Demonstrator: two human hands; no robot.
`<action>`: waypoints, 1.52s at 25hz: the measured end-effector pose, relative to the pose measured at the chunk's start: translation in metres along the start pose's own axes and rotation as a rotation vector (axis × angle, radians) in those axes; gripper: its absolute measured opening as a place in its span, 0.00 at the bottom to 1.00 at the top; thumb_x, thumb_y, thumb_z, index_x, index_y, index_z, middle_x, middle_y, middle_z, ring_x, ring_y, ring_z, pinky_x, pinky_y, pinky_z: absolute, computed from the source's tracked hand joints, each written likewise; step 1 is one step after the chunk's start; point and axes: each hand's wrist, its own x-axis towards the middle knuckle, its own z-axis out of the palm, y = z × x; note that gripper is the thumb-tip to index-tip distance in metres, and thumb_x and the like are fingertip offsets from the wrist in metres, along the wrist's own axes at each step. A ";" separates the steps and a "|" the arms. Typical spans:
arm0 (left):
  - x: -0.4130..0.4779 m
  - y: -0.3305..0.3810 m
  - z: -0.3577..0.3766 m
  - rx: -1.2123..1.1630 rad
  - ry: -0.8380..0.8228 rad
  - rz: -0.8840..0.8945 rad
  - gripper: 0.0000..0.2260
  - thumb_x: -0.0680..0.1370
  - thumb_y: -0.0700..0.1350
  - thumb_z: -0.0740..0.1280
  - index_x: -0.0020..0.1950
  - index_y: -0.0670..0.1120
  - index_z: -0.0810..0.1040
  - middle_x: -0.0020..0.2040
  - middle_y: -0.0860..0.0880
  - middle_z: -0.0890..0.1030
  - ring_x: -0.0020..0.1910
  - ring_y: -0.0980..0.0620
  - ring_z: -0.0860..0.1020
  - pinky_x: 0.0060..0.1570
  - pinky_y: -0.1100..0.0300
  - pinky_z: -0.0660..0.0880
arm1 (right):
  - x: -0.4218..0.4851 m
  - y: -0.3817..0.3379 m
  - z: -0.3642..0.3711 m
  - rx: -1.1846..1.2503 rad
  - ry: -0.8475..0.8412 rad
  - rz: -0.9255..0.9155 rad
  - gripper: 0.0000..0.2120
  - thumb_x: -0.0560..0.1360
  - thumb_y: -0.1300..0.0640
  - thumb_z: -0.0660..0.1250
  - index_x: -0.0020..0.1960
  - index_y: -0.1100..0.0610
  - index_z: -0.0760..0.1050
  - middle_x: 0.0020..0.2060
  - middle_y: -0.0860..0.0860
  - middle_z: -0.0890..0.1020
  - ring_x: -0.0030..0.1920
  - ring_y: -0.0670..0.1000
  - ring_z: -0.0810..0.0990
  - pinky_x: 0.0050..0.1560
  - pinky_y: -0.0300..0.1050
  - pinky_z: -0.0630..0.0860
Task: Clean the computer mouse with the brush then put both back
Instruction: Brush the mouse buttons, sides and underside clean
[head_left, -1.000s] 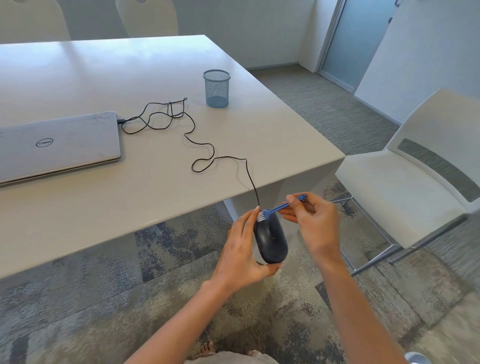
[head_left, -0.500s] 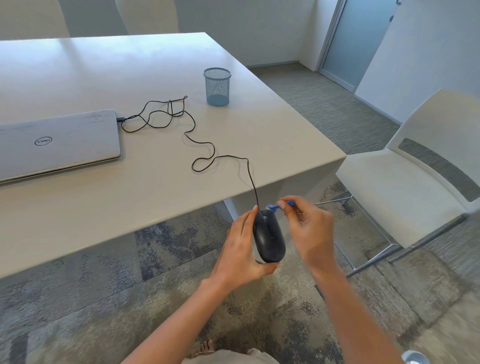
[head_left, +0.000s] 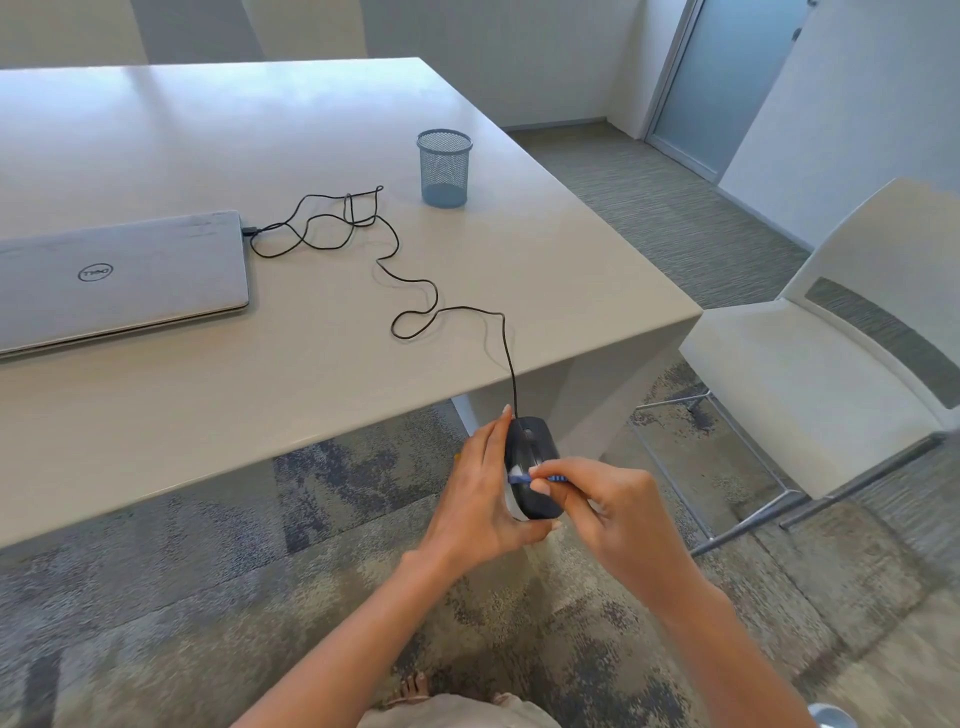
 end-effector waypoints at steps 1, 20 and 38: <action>0.000 0.000 0.000 0.000 -0.002 0.002 0.55 0.66 0.59 0.78 0.81 0.51 0.45 0.74 0.53 0.59 0.73 0.54 0.61 0.70 0.60 0.62 | -0.002 0.000 -0.003 0.019 -0.049 0.019 0.03 0.75 0.59 0.71 0.47 0.56 0.83 0.37 0.45 0.86 0.37 0.34 0.79 0.37 0.23 0.70; 0.001 0.005 0.001 0.040 0.010 -0.016 0.55 0.65 0.63 0.77 0.81 0.48 0.47 0.76 0.50 0.59 0.74 0.51 0.60 0.72 0.51 0.65 | -0.026 0.006 -0.005 -0.005 0.116 0.017 0.09 0.75 0.58 0.71 0.54 0.51 0.83 0.45 0.42 0.85 0.44 0.39 0.83 0.44 0.34 0.80; 0.004 0.006 0.005 0.074 -0.004 0.062 0.55 0.65 0.63 0.77 0.81 0.49 0.48 0.74 0.53 0.59 0.72 0.54 0.61 0.70 0.59 0.63 | -0.032 0.044 -0.043 0.066 0.023 0.285 0.02 0.73 0.57 0.73 0.44 0.51 0.84 0.32 0.46 0.85 0.31 0.43 0.83 0.29 0.38 0.77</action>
